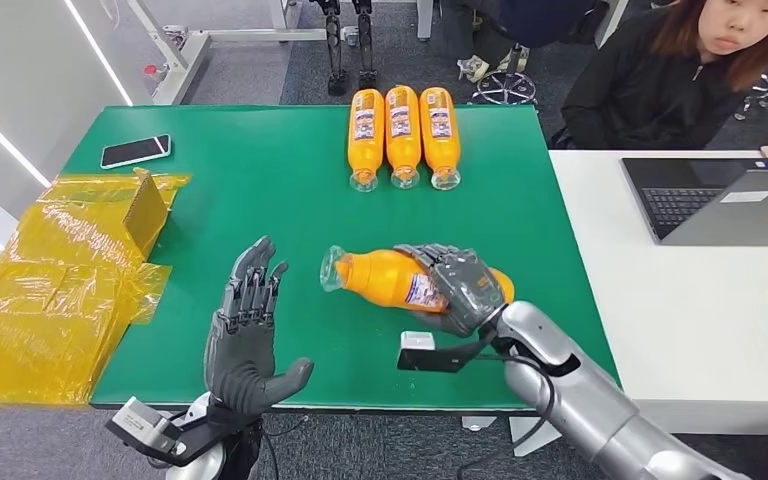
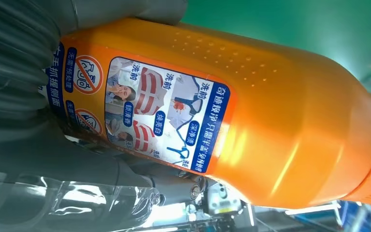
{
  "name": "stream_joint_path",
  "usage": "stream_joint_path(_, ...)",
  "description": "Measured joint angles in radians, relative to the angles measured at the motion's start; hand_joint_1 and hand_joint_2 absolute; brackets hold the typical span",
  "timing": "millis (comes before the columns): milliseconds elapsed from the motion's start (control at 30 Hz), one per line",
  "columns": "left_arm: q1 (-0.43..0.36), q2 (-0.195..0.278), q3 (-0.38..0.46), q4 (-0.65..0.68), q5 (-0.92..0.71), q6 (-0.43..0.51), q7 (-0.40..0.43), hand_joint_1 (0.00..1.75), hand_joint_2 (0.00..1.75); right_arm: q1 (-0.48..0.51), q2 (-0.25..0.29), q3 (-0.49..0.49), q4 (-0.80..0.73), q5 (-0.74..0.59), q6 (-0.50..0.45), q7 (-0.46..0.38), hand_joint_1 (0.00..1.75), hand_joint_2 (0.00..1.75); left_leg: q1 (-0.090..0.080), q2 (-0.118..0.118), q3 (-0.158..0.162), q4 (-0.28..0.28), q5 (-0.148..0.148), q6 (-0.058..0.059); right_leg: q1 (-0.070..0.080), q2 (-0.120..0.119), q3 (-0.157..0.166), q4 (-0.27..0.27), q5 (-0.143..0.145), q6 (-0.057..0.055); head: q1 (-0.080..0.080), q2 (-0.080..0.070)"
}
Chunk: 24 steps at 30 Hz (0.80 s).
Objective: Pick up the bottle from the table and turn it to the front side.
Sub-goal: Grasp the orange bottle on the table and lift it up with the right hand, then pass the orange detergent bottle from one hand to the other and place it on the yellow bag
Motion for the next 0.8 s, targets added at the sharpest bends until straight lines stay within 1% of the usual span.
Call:
stream_joint_path(167, -0.022, -0.003, 0.0, 0.014, 0.003, -0.005, 0.001, 0.0, 1.75, 0.125, 0.008, -0.032, -0.139, 0.007, -0.017, -0.018, 1.75, 1.75, 0.0, 0.0, 0.0, 0.0, -0.001, 0.0, 0.0, 0.0, 0.0, 0.0, -0.001, 0.0, 0.0, 0.0)
stream_joint_path(267, -0.032, -0.006, 0.0, 0.024, 0.004, -0.008, 0.001, 0.0, 1.75, 0.175, 0.016, -0.04, -0.188, 0.006, -0.018, -0.028, 1.75, 1.75, 0.0, 0.001, 0.0, 0.0, -0.001, 0.0, 0.0, 0.0, 0.0, 0.0, -0.001, 0.0, 0.0, 0.0)
stream_joint_path(467, -0.05, -0.016, 0.0, 0.04, 0.035, -0.047, 0.003, 0.0, 1.75, 0.221, 0.043, -0.059, -0.26, 0.002, -0.037, -0.07, 1.75, 1.75, 0.0, 0.001, 0.0, 0.0, -0.001, 0.0, 0.0, 0.0, 0.0, 0.0, -0.001, 0.0, 0.0, 0.0)
stream_joint_path(633, -0.071, -0.032, 0.0, 0.069, 0.056, -0.074, 0.004, 0.0, 1.75, 0.243, 0.096, -0.065, -0.33, 0.01, -0.051, -0.073, 1.75, 1.75, 0.0, 0.001, 0.0, 0.0, -0.001, 0.0, 0.0, 0.001, 0.0, 0.0, -0.002, 0.0, 0.0, 0.0)
stream_joint_path(800, -0.088, -0.042, 0.0, 0.091, 0.071, -0.09, -0.004, 0.0, 1.75, 0.246, 0.134, -0.075, -0.354, 0.016, -0.049, -0.073, 1.75, 1.75, 0.0, 0.001, 0.0, -0.001, -0.001, 0.0, 0.0, 0.001, 0.0, 0.0, -0.002, 0.0, 0.0, 0.0)
